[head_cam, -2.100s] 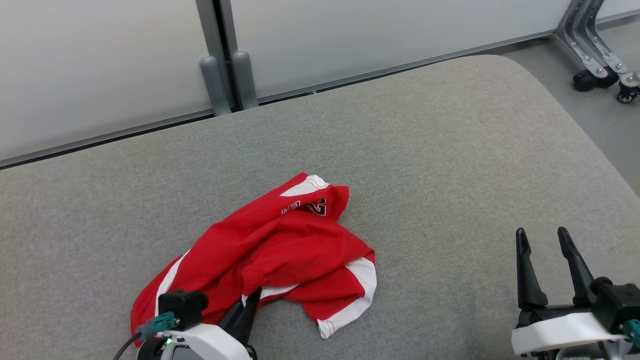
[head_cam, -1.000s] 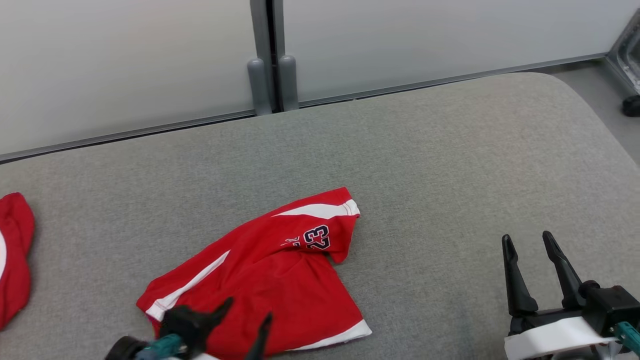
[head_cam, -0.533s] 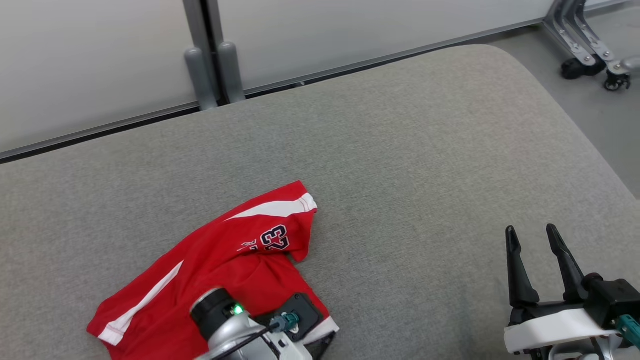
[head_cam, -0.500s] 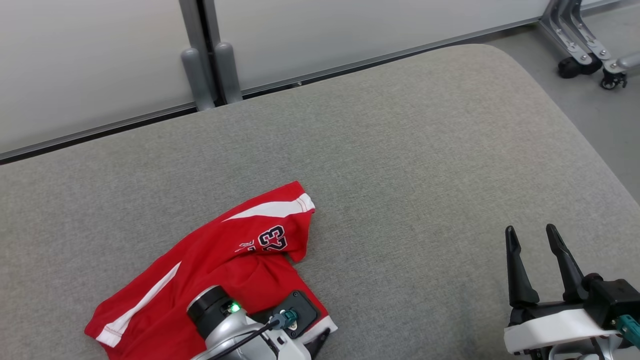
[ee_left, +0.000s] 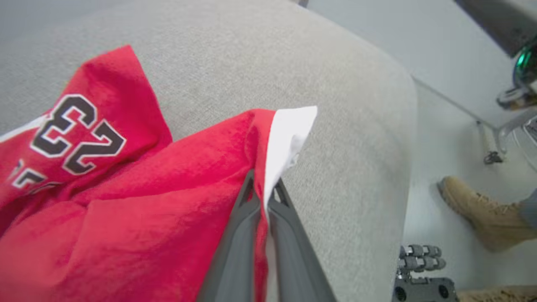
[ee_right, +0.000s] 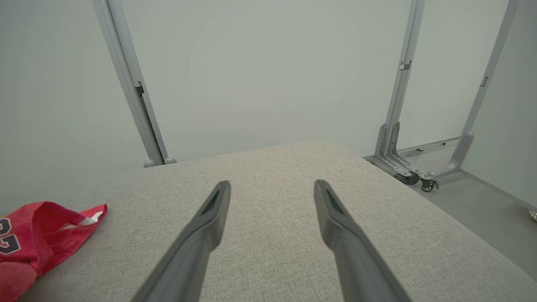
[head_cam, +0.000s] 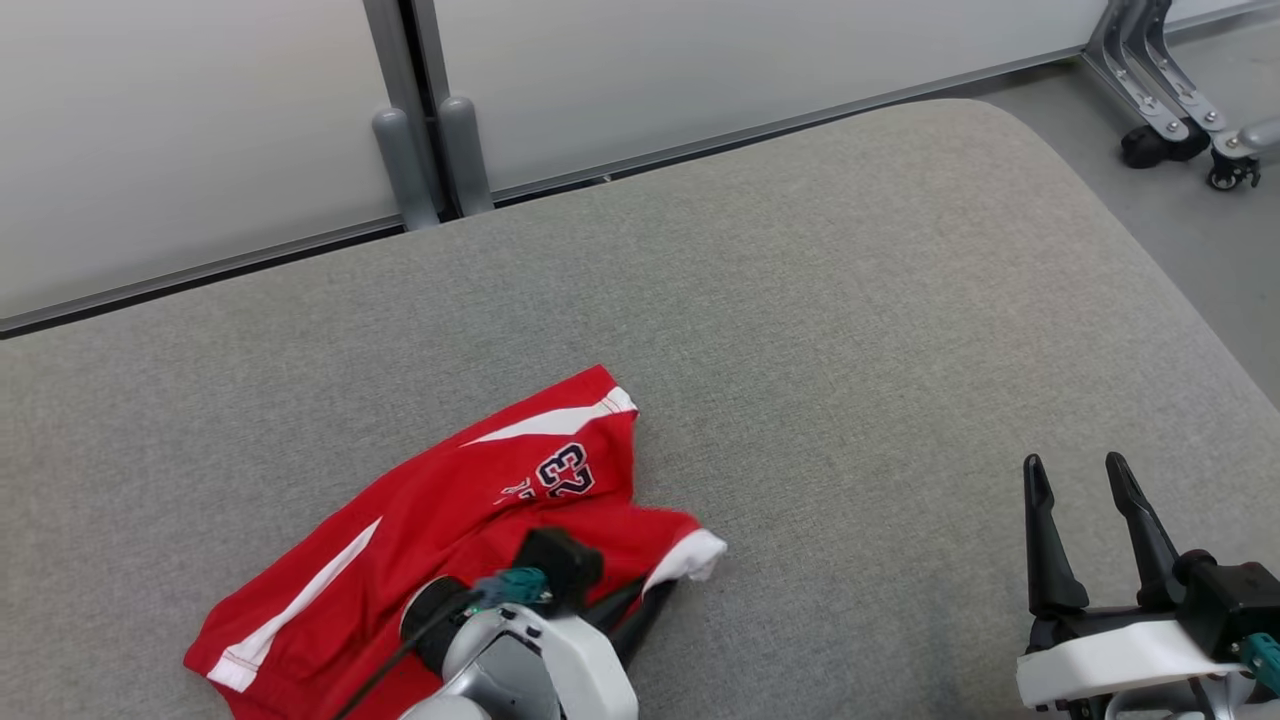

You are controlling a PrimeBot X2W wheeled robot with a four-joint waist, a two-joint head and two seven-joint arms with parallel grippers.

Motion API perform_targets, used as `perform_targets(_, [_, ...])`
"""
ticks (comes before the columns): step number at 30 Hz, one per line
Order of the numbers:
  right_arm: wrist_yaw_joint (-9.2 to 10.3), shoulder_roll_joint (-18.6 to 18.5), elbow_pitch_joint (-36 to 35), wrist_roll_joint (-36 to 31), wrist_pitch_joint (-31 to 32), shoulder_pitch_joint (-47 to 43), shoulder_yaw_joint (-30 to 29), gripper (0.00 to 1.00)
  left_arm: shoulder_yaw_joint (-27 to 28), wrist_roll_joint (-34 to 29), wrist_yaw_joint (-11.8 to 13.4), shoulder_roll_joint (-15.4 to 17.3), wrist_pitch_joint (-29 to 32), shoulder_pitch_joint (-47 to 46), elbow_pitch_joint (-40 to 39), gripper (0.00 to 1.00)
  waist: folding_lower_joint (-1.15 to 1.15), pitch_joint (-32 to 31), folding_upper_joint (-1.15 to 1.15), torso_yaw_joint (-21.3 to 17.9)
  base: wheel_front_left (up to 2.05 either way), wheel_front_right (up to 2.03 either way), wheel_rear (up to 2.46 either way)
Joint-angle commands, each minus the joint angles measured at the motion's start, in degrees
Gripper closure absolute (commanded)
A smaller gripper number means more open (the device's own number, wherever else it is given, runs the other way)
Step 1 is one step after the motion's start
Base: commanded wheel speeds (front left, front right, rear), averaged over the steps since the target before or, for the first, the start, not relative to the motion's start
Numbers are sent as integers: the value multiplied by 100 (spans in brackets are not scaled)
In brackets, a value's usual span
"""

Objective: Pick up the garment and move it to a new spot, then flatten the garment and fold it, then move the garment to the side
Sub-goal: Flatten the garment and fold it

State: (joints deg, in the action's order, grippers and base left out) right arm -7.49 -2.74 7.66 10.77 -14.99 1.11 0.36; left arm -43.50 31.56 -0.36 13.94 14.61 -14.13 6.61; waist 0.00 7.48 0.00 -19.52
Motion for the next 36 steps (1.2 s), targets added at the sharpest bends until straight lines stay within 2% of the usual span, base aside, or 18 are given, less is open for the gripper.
perform_targets(1, [-1,-31,-10,-24,-30,-38,-15,0,178,165,22,11,-141,62,20,100,0,-26,0,43,0,0,0])
perform_targets(3, [-1,-29,-19,-64,-30,-40,-26,0,336,396,-10,-71,-311,166,94,100,0,-28,0,94,0,0,0])
perform_targets(6, [-1,-31,-6,-124,-30,-27,-30,0,419,882,-289,-294,-417,309,310,100,0,-26,0,168,0,0,0])
perform_targets(8, [-1,-30,15,-155,-30,10,-7,0,435,1040,-405,-367,-498,295,571,51,0,-16,0,193,0,0,0])
perform_targets(9, [-1,-31,24,-171,-30,30,-1,0,349,1051,-474,-415,-544,263,696,7,0,-13,0,198,0,0,0])
perform_targets(10, [-1,-30,25,-180,-31,46,6,0,297,1119,-519,-502,-585,265,824,0,0,-7,0,202,0,0,0])
perform_targets(13, [-1,-30,17,-191,-30,63,42,0,97,1483,-666,-741,-651,291,951,0,0,17,0,193,0,0,0])
perform_targets(17, [-1,-30,29,-175,-30,29,39,0,146,1818,-707,-723,-978,231,1000,0,0,35,0,178,0,0,0])
perform_targets(20, [-1,-29,40,-169,-30,-20,-1,0,173,1619,-711,-565,-1275,185,1074,0,0,29,0,186,0,0,0])
perform_targets(24, [-1,-30,41,-177,-30,-74,-66,0,293,1466,-574,-423,-1603,282,988,0,0,-11,0,243,0,0,0])
perform_targets(26, [-1,-28,18,-191,-30,-122,-156,0,621,1412,-312,-328,-2117,456,693,0,0,-84,0,379,0,0,0])
perform_targets(27, [-1,-28,18,-191,-30,-122,-156,0,621,1412,-312,-328,-2117,456,693,0,0,-84,0,379,0,0,0])
perform_targets(31, [-1,-29,-67,-256,-31,-236,-316,0,1128,1105,246,-167,-2803,787,348,0,0,-279,0,687,0,0,0])
perform_targets(33, [-1,-30,-106,-308,-30,-304,-396,0,1413,997,446,-135,-2922,989,194,0,0,-390,0,871,0,0,0])
perform_targets(36, [-1,-32,-173,-362,-30,-398,-505,0,1883,482,728,23,-2979,1314,-18,0,0,-557,0,1138,0,0,0])
